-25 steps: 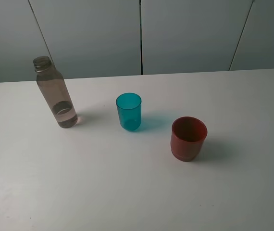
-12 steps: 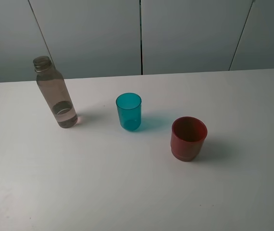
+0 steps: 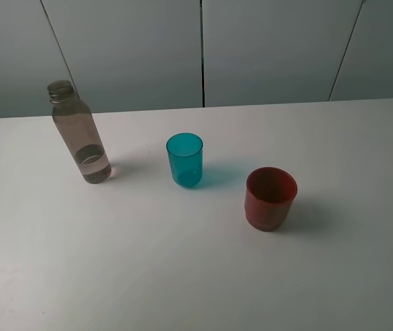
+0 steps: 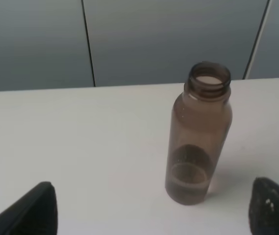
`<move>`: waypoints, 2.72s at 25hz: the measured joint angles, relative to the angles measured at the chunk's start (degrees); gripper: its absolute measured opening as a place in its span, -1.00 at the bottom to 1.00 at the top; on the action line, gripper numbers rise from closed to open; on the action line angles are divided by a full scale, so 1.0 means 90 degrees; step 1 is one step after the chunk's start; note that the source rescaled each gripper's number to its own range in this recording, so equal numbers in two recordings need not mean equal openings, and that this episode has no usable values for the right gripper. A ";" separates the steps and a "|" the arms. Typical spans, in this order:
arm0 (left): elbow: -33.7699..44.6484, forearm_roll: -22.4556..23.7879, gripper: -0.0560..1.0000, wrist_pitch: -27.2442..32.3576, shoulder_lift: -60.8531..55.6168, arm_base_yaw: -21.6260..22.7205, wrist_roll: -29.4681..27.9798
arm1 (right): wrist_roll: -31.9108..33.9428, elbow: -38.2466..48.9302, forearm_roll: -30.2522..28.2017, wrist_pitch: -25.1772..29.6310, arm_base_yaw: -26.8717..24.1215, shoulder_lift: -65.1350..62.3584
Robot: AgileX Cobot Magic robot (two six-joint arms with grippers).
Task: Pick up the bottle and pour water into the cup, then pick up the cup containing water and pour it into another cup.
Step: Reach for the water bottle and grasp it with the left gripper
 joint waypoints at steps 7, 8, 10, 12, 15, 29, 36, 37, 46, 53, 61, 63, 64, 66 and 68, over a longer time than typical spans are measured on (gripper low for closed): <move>0.1332 -0.0306 1.00 -0.3076 0.1119 -0.0276 0.0000 | 0.0036 0.0000 0.0000 0.0000 0.0000 0.0000; 0.1384 -0.0292 1.00 -0.3230 0.1201 -0.0276 0.0000 | 0.0036 0.0000 0.0000 0.0000 0.0000 0.0000; 0.1445 -0.0228 1.00 -0.3417 0.1401 -0.0286 0.0000 | 0.0036 0.0000 0.0000 0.0000 0.0000 0.0000; 0.1454 -0.0184 1.00 -0.3629 0.1669 -0.0290 0.0034 | 0.0036 0.0000 0.0000 0.0000 0.0000 0.0000; 0.1559 -0.0078 1.00 -0.4413 0.2181 -0.0302 0.0000 | 0.0036 0.0000 0.0000 0.0000 0.0000 0.0000; 0.1774 0.0990 1.00 -0.8038 0.5200 -0.0316 -0.0639 | 0.0036 0.0000 0.0000 0.0000 0.0000 0.0000; 0.1752 0.1199 1.00 -0.9866 0.6437 -0.0316 -0.0197 | 0.0036 0.0000 0.0000 0.0000 0.0000 0.0000; 0.1752 0.1168 1.00 -0.9894 0.6561 -0.0316 -0.0177 | 0.0036 0.0000 0.0000 0.0000 0.0000 0.0000; 0.1083 0.1521 1.00 -0.9919 0.7324 -0.0316 -0.0141 | 0.0036 0.0000 0.0000 0.0000 0.0000 0.0000; 0.0655 0.1535 1.00 -0.9951 0.7566 -0.0316 -0.0141 | 0.0036 0.0000 0.0000 0.0000 0.0000 0.0000; 0.0460 0.1908 1.00 -0.9949 0.8284 -0.0316 -0.0141 | 0.0000 0.0000 0.0000 0.0000 0.0000 0.0000; 0.0385 0.1908 1.00 -0.9935 0.8432 -0.0316 -0.0141 | 0.0000 0.0000 0.0000 0.0000 0.0000 0.0000; 0.0311 0.1908 1.00 -0.9935 0.8488 -0.0316 -0.0141 | 0.0000 0.0000 0.0000 0.0000 0.0000 0.0000; 0.0147 0.1908 1.00 -0.9935 0.8593 -0.0316 -0.0141 | 0.0000 0.0000 0.0000 0.0000 0.0000 0.0000; -0.0058 0.1908 1.00 -0.9935 0.8673 -0.0316 -0.0141 | 0.0000 0.0000 0.0000 0.0000 0.0000 0.0000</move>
